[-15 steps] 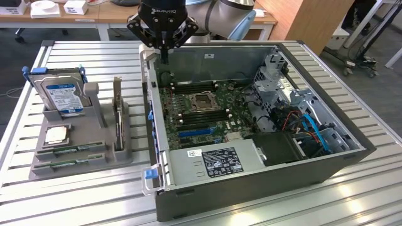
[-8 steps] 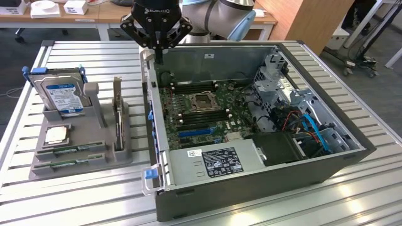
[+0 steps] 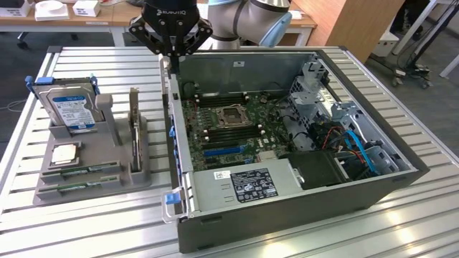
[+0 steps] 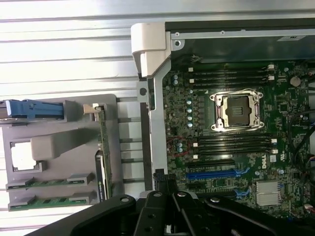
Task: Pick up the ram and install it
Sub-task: 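Reach for the ram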
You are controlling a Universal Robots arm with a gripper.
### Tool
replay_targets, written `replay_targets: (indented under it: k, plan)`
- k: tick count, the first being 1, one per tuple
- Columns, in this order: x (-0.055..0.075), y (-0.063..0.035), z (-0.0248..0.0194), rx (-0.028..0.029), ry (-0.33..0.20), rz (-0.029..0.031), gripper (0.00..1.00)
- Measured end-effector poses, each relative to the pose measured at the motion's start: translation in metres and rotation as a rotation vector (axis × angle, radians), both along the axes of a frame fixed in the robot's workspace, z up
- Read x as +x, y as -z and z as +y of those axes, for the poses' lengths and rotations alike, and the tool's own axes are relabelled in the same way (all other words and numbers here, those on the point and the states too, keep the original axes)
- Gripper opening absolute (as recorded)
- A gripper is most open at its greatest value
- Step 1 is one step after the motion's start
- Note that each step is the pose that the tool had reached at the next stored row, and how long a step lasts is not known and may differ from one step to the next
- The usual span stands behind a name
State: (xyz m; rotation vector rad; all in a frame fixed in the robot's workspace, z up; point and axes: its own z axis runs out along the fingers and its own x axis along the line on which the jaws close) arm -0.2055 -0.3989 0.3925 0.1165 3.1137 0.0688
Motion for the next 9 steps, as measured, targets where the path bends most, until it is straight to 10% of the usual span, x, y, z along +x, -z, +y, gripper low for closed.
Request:
replay_targets:
  k: [9]
  plan:
    - [-0.012,0.0002,0.0000,0.0001,0.000,0.0000,0.10]
